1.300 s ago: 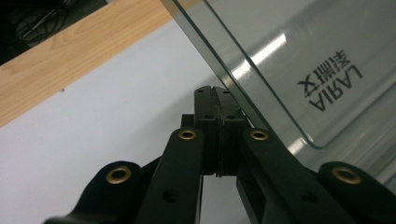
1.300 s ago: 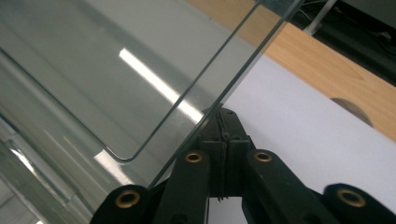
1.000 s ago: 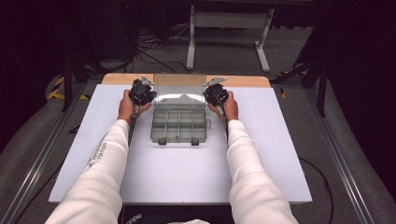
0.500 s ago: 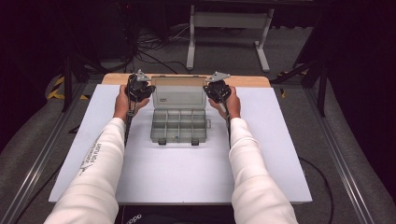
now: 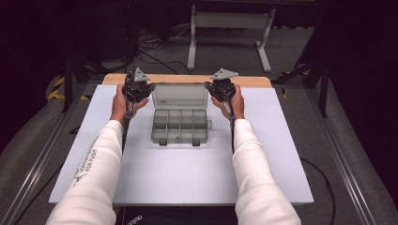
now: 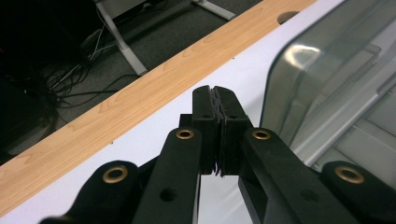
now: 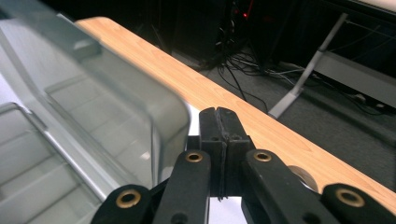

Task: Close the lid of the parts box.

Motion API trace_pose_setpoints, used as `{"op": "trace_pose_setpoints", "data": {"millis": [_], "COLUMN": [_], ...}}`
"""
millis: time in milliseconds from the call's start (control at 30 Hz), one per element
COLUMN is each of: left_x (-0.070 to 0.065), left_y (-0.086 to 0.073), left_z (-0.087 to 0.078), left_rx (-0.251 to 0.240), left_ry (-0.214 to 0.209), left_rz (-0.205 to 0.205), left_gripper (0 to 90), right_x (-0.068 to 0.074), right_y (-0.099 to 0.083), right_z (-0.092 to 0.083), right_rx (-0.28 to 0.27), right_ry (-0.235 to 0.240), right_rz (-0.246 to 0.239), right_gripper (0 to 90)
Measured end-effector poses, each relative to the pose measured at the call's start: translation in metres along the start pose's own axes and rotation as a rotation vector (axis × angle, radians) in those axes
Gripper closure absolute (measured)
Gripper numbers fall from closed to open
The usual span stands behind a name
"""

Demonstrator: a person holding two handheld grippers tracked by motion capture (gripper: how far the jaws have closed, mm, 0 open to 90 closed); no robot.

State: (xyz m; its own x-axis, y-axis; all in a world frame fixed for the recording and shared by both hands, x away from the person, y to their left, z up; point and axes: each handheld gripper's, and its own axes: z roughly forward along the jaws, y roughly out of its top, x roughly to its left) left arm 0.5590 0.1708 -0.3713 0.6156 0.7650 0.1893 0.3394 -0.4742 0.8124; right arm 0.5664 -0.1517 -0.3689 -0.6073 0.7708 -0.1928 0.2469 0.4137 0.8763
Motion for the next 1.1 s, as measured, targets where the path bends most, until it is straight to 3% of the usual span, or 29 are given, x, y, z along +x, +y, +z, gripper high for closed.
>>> {"op": "trace_pose_setpoints", "data": {"millis": [333, 800, 1100], "left_x": [-0.009, -0.017, -0.022], "left_y": [0.005, 0.005, 0.004], "left_z": [-0.021, -0.031, -0.038], "left_rx": [-0.008, -0.001, 0.0], "left_ry": [0.002, 0.011, -0.005], "left_rz": [0.03, 0.071, 0.099], "left_gripper": [88.2, 89.3, 88.7], "right_x": [0.01, 0.017, 0.022], "right_y": [0.006, 0.001, -0.006], "right_z": [-0.018, -0.026, -0.031], "right_rx": [-0.015, -0.003, 0.015], "right_ry": [-0.004, 0.008, 0.019], "right_rz": [-0.014, -0.016, -0.024], "right_gripper": [90.0, 90.0, 90.0]}}
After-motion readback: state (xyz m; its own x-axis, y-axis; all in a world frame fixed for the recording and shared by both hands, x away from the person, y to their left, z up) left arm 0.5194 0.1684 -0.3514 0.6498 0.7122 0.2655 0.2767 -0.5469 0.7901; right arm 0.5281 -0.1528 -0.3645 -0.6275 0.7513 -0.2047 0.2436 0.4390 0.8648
